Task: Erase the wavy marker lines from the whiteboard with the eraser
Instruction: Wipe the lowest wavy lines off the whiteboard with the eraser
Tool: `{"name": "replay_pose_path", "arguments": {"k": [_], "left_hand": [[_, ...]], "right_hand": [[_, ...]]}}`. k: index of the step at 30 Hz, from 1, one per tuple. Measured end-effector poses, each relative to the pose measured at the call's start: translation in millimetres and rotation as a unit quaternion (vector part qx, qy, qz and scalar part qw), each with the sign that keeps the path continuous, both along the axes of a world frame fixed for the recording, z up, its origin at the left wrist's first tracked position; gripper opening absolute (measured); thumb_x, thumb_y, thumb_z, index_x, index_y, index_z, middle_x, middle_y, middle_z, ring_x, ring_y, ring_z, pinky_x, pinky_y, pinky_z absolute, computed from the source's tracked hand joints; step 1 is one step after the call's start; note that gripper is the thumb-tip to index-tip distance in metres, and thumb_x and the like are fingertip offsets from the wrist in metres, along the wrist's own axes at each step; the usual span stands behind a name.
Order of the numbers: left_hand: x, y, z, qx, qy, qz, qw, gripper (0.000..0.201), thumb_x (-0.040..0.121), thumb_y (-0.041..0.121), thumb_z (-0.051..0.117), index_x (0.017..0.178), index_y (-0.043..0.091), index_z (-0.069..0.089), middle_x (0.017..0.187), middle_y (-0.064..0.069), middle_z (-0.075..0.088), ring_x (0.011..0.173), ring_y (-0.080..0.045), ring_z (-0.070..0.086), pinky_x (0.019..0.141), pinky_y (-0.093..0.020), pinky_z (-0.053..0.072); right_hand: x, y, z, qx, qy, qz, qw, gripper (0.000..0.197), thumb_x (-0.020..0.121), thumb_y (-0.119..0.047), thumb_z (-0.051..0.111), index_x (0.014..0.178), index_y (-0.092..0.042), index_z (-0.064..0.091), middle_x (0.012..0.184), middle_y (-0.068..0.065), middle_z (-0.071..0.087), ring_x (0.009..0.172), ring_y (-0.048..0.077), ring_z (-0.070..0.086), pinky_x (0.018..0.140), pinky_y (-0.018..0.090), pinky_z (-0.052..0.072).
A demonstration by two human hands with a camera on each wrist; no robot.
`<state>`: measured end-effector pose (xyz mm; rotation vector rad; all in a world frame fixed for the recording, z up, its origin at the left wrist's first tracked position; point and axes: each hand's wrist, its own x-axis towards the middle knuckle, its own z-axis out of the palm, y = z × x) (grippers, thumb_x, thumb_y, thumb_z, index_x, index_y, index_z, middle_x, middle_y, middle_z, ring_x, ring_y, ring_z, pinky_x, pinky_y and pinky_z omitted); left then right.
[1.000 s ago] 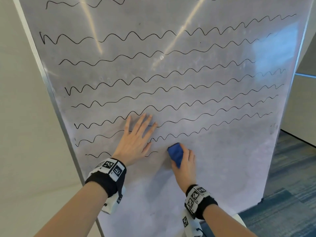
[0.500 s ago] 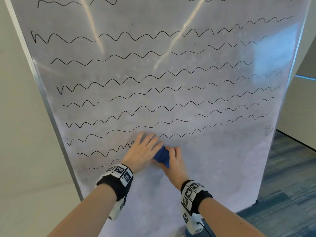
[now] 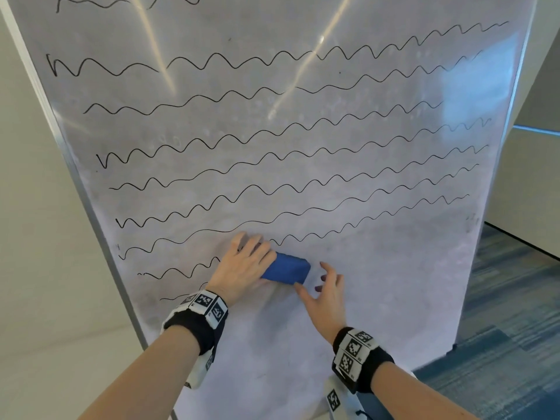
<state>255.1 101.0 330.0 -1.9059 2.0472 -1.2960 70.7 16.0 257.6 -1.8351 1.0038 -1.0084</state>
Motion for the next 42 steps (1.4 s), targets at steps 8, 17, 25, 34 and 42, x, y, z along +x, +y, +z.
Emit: {"name": "replay_pose_path", "arguments": {"k": [8,17,25,34,42], "left_hand": [[2,22,-8,-0.018,0.035,0.023,0.999,0.048,0.066,0.017,0.073,0.109,0.010,0.054,0.097,-0.007,0.056,0.091,-0.027,0.052,0.089,-0.043,0.034],[-13,15,-17,0.061,-0.004,-0.066,0.996,0.068,0.069,-0.004,0.044,0.133,0.021,0.043,0.124,-0.012,0.042,0.099,-0.029,0.050,0.083,-0.041,0.046],[16,66,-21,0.069,0.005,0.015,0.998,0.080,0.069,-0.003,0.024,0.141,0.024,0.043,0.128,-0.013,0.044,0.100,-0.032,0.047,0.084,-0.042,0.036],[-19,21,-18,0.130,-0.004,-0.038,0.991,0.068,0.070,0.006,0.060,0.134,0.028,0.047,0.130,-0.010,0.042,0.105,-0.028,0.053,0.083,-0.039,0.048],[16,77,-28,0.126,0.008,0.033,0.991,0.075,0.068,0.003,0.048,0.139,0.027,0.042,0.133,-0.011,0.047,0.108,-0.032,0.052,0.085,-0.045,0.051]], "right_hand": [[33,27,21,0.030,-0.065,0.064,0.995,0.045,0.088,-0.010,0.059,0.129,-0.019,0.043,0.111,-0.001,0.042,0.097,0.009,0.054,0.091,0.026,0.044],[8,-5,26,-0.077,-0.024,0.003,0.997,0.051,0.099,-0.024,0.043,0.147,-0.017,0.027,0.125,0.003,0.034,0.111,0.011,0.041,0.094,0.011,0.025],[21,-6,25,-0.140,0.000,0.023,0.990,0.049,0.100,-0.028,0.040,0.147,-0.024,0.027,0.138,0.002,0.031,0.128,0.014,0.032,0.107,0.022,0.022],[23,-4,25,-0.144,-0.007,0.033,0.989,0.049,0.099,-0.027,0.041,0.146,-0.026,0.027,0.135,0.002,0.030,0.125,0.015,0.033,0.109,0.035,0.031],[28,-7,29,-0.155,-0.016,0.075,0.985,0.048,0.099,-0.028,0.040,0.144,-0.036,0.026,0.135,-0.005,0.026,0.128,0.013,0.031,0.109,0.040,0.031]]}}
